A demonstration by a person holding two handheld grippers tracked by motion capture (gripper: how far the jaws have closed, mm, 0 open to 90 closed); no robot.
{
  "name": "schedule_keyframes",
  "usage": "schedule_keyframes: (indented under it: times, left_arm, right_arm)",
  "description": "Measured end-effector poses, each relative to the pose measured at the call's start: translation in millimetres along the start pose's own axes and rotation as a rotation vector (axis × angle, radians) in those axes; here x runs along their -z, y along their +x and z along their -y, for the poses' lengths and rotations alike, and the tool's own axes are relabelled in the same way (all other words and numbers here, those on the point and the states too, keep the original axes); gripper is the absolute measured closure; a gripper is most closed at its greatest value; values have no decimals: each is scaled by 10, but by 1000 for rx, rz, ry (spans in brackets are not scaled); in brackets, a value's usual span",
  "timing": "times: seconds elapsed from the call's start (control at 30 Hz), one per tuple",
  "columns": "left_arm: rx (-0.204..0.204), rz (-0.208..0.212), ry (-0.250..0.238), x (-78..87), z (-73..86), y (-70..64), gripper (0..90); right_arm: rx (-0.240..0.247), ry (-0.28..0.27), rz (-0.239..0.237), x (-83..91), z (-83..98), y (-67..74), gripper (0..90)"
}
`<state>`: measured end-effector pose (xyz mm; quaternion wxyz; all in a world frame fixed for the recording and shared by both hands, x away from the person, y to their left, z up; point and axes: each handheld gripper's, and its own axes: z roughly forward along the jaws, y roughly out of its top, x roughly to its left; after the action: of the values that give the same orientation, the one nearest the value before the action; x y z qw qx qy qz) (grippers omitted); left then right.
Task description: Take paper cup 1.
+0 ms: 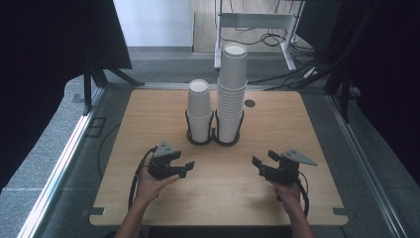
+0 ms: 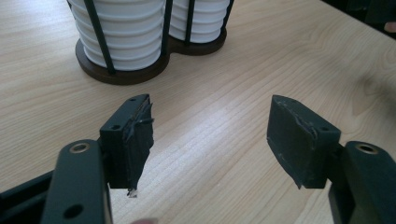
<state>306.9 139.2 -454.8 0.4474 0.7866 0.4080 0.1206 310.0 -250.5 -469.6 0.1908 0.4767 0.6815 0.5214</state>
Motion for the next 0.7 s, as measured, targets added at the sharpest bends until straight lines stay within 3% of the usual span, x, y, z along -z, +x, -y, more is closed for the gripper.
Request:
schedule_keyframes:
  times: [0.17,0.23,0.4,0.53,0.7]
  left_arm:
    - [-11,-18,-7,0,15,-27,257]
    - [-10,-22,-14,4,20,-29,241]
    - [24,-16,-59,55,17,6,235]
    - [41,-4,-84,96,9,31,232]
    - [56,5,-132,202,-14,47,223]
  right_arm:
    - [18,-2,-9,5,-15,25,243]
    - [46,4,6,-9,-22,45,244]
    - [82,9,0,-54,-25,89,273]
    - [99,5,-47,-90,-48,149,325]
    - [134,-1,-64,-159,-107,193,409]
